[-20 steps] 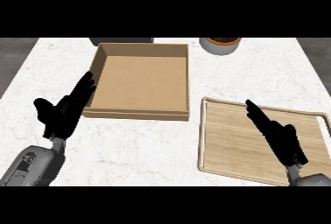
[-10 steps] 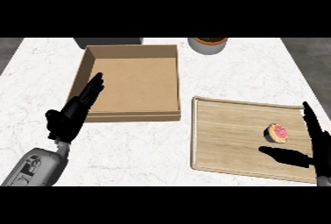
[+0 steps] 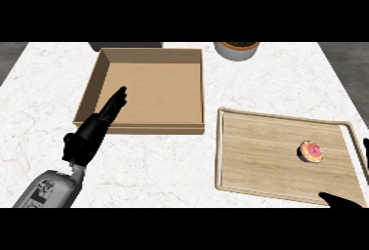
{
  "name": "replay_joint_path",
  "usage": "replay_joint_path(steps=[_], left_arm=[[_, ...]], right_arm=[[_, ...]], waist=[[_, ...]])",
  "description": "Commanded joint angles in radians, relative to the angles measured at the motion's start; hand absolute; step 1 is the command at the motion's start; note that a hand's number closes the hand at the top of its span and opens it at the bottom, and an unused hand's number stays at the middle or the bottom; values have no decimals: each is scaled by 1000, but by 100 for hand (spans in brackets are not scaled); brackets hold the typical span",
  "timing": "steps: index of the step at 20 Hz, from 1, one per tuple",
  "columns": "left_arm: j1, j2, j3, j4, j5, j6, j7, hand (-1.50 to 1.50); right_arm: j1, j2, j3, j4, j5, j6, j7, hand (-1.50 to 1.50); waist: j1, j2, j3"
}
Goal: Pick the cupcake from the tray and place it in the cardboard box
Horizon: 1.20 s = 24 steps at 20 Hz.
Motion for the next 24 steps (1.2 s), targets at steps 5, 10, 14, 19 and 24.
replay_joint_path(steps=[5,10,14,19,24], left_arm=[[3,-18,-11,-48,-22,14,32,0],[-36,-67,-31,-21,-51,15,42,0],[18,-60,-12,-64,-59,-10,32,0],[7,-66,26,-79,-74,-40,59,0],[4,-78,73,-53,-80,-96,62,0]], right_arm=[[123,-113,36,-498,128,331,452,-150],[-4,-64,94,-644,61,558,706,-150],[-75,0,81,-668,6,643,819,-150],[-248,88,48,-563,-9,704,856,-150],[-181,113,13,-469,18,717,732,-150]], waist=[[15,3,1],[40,13,4],[42,11,6],[46,11,7],[36,10,7]])
